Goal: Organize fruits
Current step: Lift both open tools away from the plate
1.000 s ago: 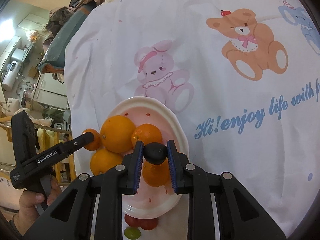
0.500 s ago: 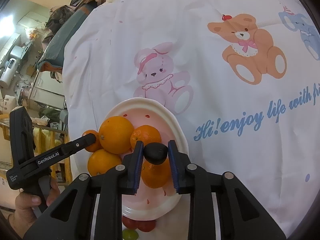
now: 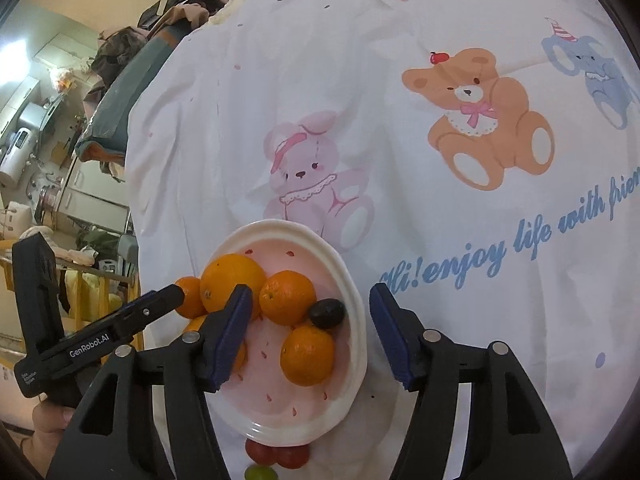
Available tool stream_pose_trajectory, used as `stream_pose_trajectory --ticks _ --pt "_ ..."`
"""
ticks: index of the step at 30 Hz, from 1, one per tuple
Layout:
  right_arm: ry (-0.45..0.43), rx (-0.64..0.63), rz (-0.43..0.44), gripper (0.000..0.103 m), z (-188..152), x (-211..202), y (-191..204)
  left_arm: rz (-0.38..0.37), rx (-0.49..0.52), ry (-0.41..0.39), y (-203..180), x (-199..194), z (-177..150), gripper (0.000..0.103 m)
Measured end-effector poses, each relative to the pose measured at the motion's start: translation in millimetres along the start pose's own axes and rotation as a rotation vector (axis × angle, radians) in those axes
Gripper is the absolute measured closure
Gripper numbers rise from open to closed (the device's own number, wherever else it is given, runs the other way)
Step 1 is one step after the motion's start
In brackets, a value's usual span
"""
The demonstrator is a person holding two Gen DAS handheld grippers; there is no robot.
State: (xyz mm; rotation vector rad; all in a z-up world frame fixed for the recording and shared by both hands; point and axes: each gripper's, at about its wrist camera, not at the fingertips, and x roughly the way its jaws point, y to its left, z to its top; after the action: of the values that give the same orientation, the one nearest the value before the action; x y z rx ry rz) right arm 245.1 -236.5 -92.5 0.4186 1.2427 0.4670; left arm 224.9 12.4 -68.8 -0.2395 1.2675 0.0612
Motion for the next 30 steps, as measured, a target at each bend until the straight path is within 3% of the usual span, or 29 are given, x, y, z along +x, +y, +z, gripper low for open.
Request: stream_pose_trajectory --ticks 4,6,8,11,13,18,23,30 --pt "-0.012 -0.019 -0.009 0.033 -1.6 -6.3 3.7 0.059 0.06 -0.056 -3.3 -10.6 -0.1 0.032" --pt "-0.02 -0.023 -0.008 0.017 -4.3 -12.1 5.3 0.063 0.056 -0.075 -1.9 -14.7 -0.8 0.032" --pt "-0.023 -0.029 -0.002 0.012 -7.5 -16.9 7.9 0.056 0.047 -0.087 -0.4 -18.6 -3.0 0.032" --pt "-0.022 -0.029 -0.002 0.012 -14.1 -25.0 10.5 -0.003 0.052 -0.122 -0.6 -30.5 -12.2 0.032" --pt "-0.02 -0.039 0.005 0.012 -19.5 -33.4 13.4 -0.001 0.066 -0.135 -3.1 -38.3 -17.1 0.031" --pt "-0.053 -0.085 0.006 0.012 -35.1 -57.1 24.0 -0.002 0.101 -0.208 -8.3 -64.8 -27.7 0.011" --pt "-0.073 -0.075 0.017 0.012 -56.5 -73.8 23.0 0.052 0.129 -0.252 -5.0 -81.7 -38.0 0.01" --pt "-0.099 -0.025 -0.015 0.012 -83.6 -91.6 15.0 0.064 0.121 -0.259 0.0 -93.2 -61.1 0.01"
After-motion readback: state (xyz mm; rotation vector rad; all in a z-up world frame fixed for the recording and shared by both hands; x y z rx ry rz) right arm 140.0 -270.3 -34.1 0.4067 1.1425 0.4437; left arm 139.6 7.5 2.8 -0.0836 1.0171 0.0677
